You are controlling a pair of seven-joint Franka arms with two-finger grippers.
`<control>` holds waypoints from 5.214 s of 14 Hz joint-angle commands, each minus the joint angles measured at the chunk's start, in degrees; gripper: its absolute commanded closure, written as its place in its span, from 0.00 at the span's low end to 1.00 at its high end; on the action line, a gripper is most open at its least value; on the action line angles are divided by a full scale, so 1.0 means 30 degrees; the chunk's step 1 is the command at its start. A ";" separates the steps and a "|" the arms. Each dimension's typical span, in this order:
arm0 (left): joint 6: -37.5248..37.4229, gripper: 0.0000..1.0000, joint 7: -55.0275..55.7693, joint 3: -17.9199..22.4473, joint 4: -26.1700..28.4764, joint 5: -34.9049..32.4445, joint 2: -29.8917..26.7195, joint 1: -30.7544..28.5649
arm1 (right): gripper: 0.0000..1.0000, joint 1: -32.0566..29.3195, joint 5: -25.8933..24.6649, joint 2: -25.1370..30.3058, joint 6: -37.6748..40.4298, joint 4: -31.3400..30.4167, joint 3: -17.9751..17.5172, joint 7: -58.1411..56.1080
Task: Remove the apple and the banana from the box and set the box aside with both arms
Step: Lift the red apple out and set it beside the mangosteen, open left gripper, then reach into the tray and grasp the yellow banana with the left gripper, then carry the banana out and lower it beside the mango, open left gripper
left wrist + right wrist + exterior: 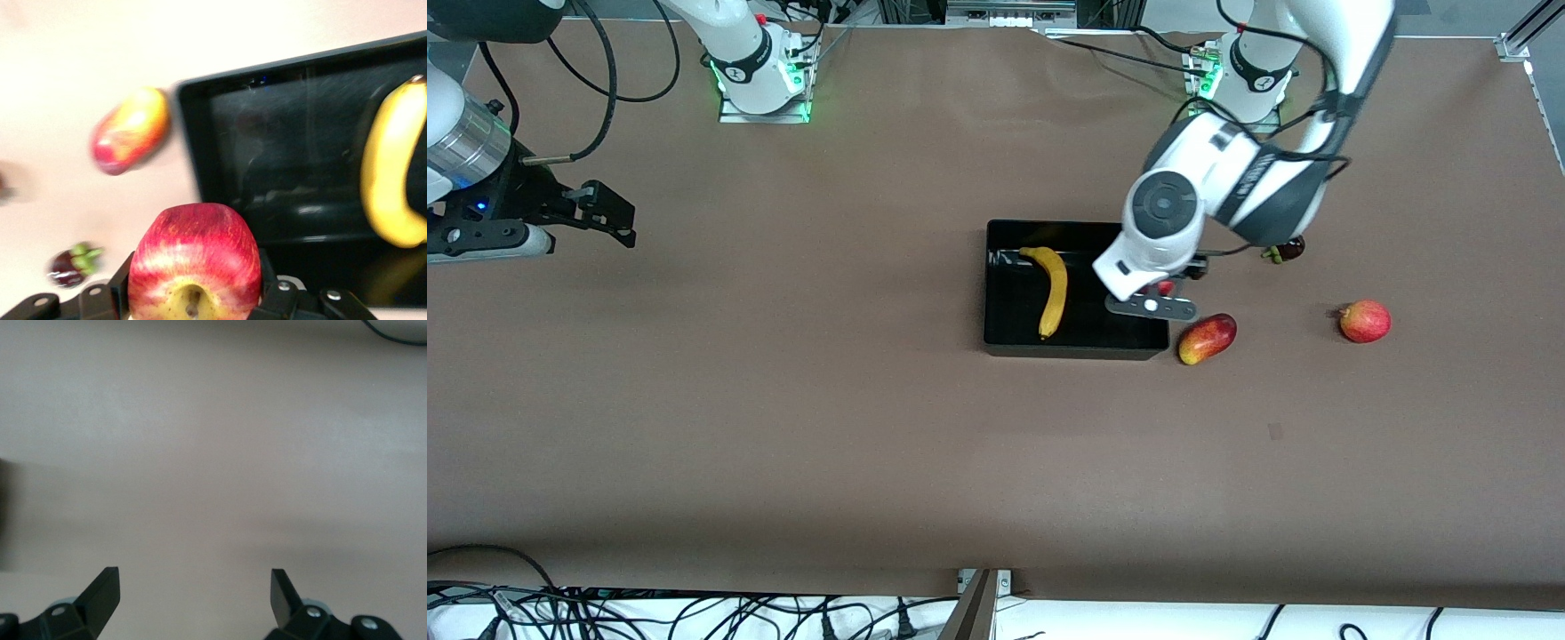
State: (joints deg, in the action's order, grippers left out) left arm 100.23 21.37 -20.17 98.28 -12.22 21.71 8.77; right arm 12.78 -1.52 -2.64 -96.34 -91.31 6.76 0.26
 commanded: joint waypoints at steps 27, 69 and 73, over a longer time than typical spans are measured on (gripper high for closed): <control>0.2347 0.00 -0.6275 -0.1561 0.4989 0.1402 -0.1789 -0.5940 | 0.00 -0.0100 -0.0224 -0.0117 0.0093 0.0319 -0.0087 0.0178; -0.5925 0.95 -0.2507 -0.3005 -0.7830 -0.0846 0.5068 -0.2911 | 0.00 -0.0100 -0.0195 -0.0117 0.0152 0.0319 -0.0087 0.0178; -0.5466 0.94 -0.6593 -0.2799 -0.6517 -0.2711 0.5476 -0.6489 | 0.00 -0.0100 -0.0224 -0.0117 0.0181 0.0319 -0.0087 0.0149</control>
State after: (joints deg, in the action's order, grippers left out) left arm 83.27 5.81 -28.16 75.85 -16.44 37.48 -7.23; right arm 12.78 -1.52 -2.64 -96.34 -91.31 6.77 0.26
